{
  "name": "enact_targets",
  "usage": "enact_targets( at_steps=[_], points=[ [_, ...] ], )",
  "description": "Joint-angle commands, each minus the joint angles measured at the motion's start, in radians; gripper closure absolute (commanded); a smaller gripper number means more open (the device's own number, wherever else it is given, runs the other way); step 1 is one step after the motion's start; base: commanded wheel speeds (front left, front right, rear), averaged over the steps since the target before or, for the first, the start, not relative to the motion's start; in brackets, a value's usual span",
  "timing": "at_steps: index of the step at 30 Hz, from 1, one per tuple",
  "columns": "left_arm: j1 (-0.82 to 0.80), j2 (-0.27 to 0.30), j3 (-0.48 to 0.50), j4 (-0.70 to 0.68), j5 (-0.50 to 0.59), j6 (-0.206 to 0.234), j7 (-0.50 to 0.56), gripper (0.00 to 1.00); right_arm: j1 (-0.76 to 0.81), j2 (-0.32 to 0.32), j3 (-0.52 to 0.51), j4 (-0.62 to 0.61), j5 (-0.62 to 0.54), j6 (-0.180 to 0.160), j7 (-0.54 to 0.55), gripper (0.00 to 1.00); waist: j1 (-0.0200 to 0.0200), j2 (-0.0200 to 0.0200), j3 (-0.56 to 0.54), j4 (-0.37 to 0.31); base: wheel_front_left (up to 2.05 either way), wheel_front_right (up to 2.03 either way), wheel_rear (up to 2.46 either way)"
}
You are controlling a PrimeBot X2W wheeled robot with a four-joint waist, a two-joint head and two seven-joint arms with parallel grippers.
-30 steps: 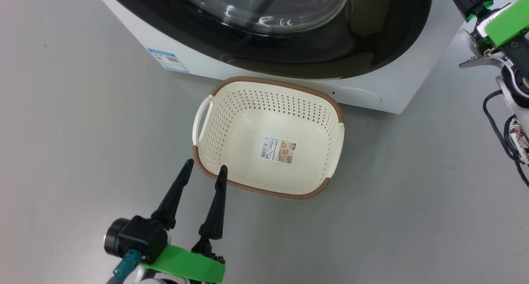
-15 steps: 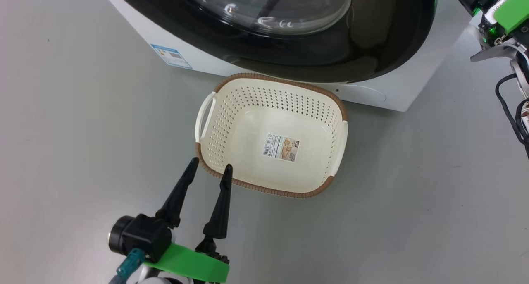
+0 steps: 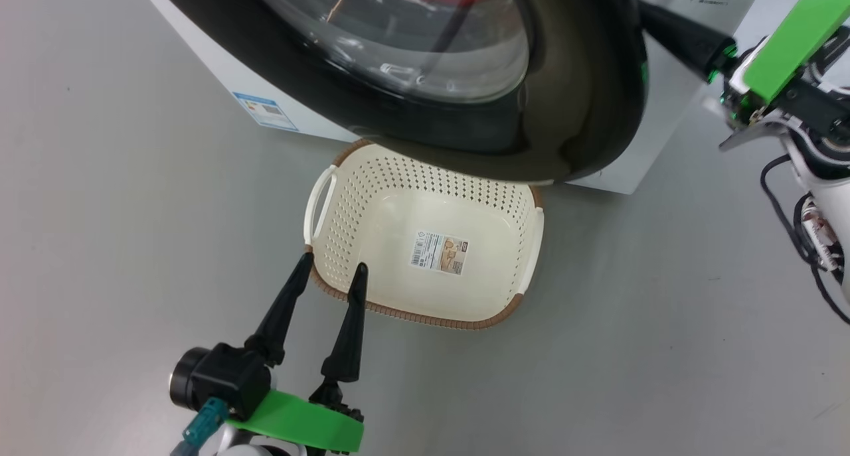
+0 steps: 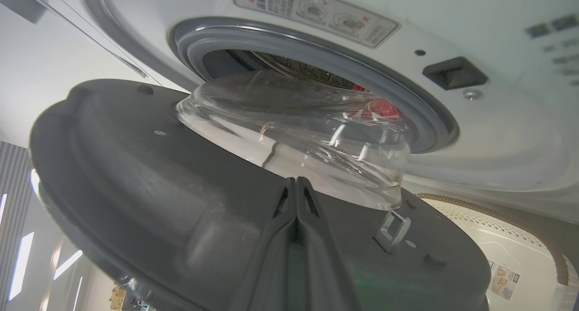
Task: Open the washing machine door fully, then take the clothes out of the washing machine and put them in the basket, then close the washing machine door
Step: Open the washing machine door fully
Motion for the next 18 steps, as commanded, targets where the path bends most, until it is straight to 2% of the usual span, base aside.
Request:
enact_targets(
  at_steps=[1, 18],
  points=[
    [-0.004, 0.01, 0.037, -0.02, 0.005, 0.004, -0.012, 0.0, 0.029, 0.023, 0.016, -0.034, 0.001, 0.008, 0.012, 1.0, 0.0, 0.0, -0.007, -0.005, 0.0, 0.0, 0.0],
    [0.026, 0.01, 0.051, -0.019, 0.019, 0.0, -0.012, 0.0, 0.16, 0.071, 0.023, -0.12, 0.02, 0.008, 0.12, 1.0, 0.0, 0.0, -0.062, -0.02, 0.0, 0.0, 0.0]
  ],
)
